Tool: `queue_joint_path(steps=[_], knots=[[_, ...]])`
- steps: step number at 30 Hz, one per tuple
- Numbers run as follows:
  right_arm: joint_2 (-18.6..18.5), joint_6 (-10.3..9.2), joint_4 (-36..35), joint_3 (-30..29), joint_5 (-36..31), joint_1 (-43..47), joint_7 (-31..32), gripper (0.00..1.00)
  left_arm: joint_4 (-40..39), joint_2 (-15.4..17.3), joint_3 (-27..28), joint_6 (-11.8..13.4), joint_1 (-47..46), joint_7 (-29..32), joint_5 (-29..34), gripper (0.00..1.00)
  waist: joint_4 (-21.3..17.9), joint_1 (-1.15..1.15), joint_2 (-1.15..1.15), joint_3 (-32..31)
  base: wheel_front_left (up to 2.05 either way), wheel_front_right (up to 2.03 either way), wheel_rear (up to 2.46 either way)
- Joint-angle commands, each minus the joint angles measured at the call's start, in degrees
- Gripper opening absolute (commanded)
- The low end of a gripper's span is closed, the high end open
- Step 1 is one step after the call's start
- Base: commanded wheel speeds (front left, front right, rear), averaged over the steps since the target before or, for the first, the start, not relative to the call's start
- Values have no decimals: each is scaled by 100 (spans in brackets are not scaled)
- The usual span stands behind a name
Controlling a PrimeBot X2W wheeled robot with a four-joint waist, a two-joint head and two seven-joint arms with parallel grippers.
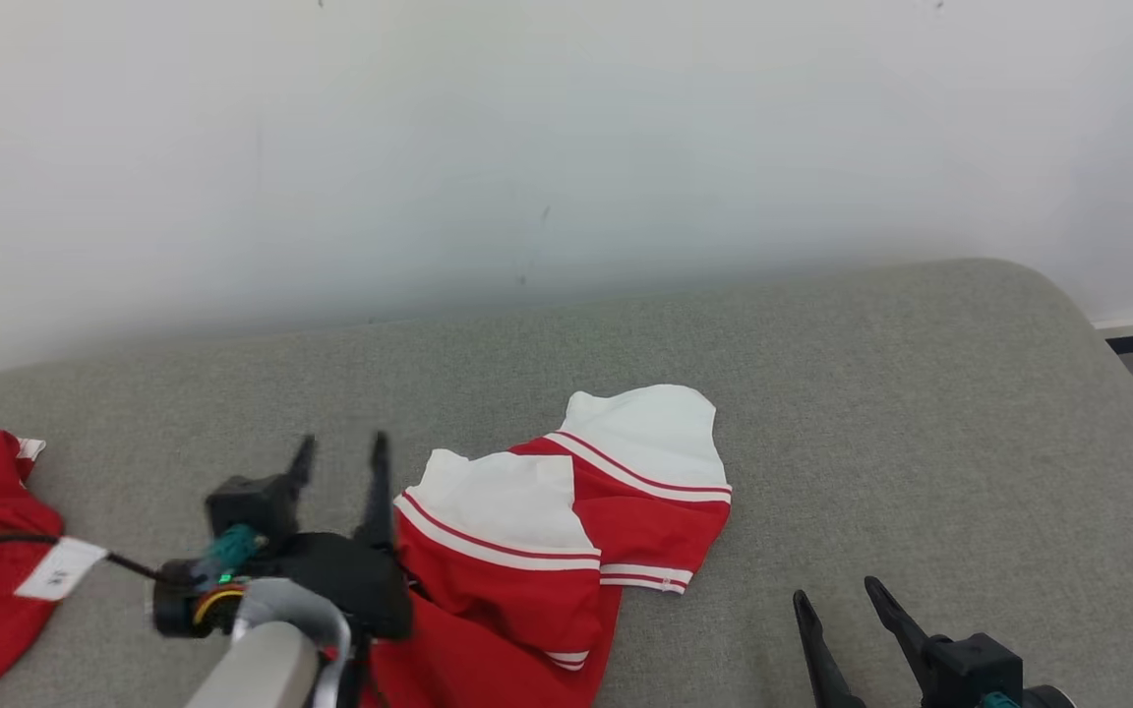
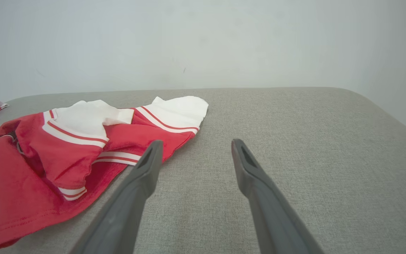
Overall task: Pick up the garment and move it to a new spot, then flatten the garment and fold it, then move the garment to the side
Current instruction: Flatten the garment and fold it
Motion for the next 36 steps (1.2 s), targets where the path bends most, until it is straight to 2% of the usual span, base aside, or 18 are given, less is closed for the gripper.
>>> queue_joint_path(steps=[1,3,9,15,22,26,27,28,29,31,33,36], knots=[[0,-12,2,-9,38,33,-18,100,-180,-113,-236,-155,2,75,130,100,49,1,1,-52,0,0,0],[-1,-12,12,-19,33,29,-15,100,-374,-142,-536,-318,24,297,244,100,48,1,1,-56,0,0,0],[0,-12,-3,-2,0,-45,25,100,-423,-517,-1273,-356,158,1081,457,100,-179,1,1,27,0,0,0],[0,-12,6,1,-1,-46,28,100,281,-645,-1830,-199,-46,1642,854,100,-523,1,1,142,0,0,0],[0,-12,-16,19,27,-50,15,100,884,-805,-1995,-106,-267,2148,781,100,-835,1,1,278,0,0,0],[1,-12,-21,27,54,-54,0,100,1231,-834,-2249,144,-546,2496,1098,100,-937,1,1,348,0,0,0],[1,-12,-20,25,56,-51,-6,100,1319,-817,-2319,164,-611,2585,1165,68,-946,1,1,357,0,0,0],[1,-12,-19,22,58,-49,-10,100,1419,-798,-2375,141,-652,2676,1203,45,-950,1,1,367,0,0,0],[1,-12,-17,18,62,-47,-18,100,1521,-767,-2450,95,-694,2757,1272,38,-951,1,1,374,0,0,0],[1,-12,-6,7,70,-47,-40,100,1754,-742,-2589,5,-751,2907,1324,1,-945,1,1,386,0,0,0],[1,-12,15,5,86,-65,-54,100,1990,-730,-2671,-122,-779,2967,1352,0,-930,1,1,394,0,0,0],[1,-12,83,1,98,-101,-102,100,2223,-718,-2564,-256,-864,2689,1211,0,-882,1,1,399,0,0,0]])
